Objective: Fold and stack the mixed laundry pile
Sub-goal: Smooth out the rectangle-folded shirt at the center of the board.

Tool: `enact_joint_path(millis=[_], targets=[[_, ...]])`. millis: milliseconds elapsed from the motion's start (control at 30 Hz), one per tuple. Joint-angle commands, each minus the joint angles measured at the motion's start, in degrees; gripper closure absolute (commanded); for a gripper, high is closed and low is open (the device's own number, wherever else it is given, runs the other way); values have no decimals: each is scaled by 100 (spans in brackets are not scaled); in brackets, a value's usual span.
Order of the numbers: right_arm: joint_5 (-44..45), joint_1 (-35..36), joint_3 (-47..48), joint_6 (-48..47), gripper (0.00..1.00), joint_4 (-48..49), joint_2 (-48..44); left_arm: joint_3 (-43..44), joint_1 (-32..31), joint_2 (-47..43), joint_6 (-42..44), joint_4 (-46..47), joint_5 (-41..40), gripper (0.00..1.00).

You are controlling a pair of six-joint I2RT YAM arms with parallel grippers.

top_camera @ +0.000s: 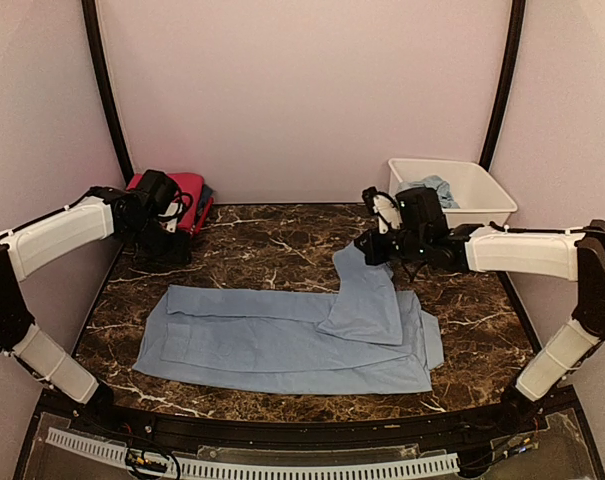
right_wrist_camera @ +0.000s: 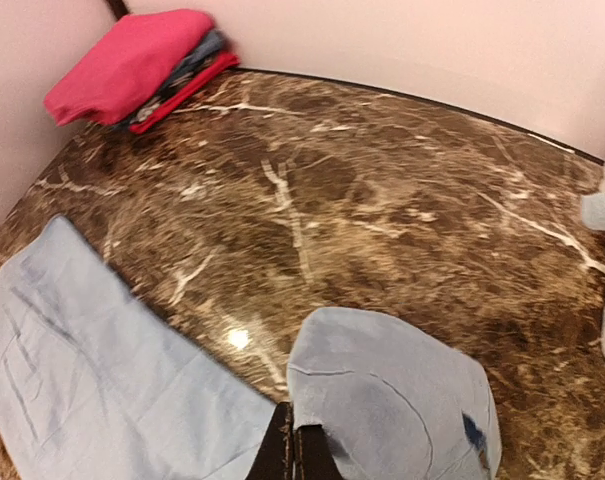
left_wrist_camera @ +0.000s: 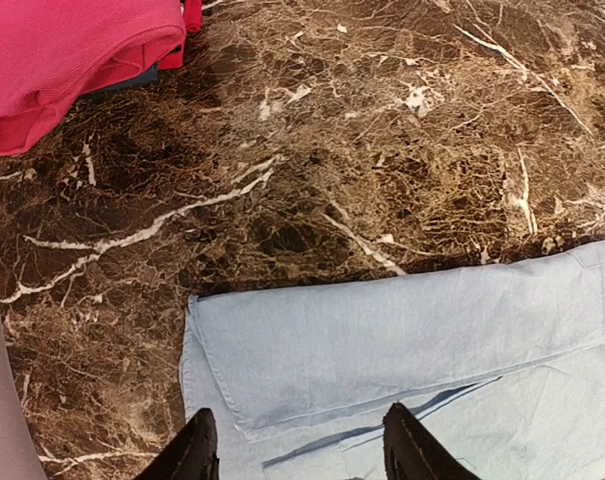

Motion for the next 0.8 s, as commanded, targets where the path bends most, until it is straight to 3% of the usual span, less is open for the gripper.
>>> enact_joint_path(millis=[0,267,500,600,700,767], targets=[[-579,727,-279,-455,100,231,-346,-229,23,-504,-135,194,362,44],[-600,2373,-668,-1239,100,116,-520,-844,23,-1688,-170,1003,1273,36],[-378,3562,-630,-1297,97,-161,-28,-1217,16,-2085,-12,1247,1666,36],[-516,3748,-587,-1235,77,-321,-25,-1457,-91,-2256,141,1312,1834,36],[-635,3741,-663,-1173,51,-378,-316,-1732,-273,-2576,446,1485,1901,35],[-672,3732,-742,-1128,40,-417,-593,-1950,-470,-2956,636,1683,1852,35]])
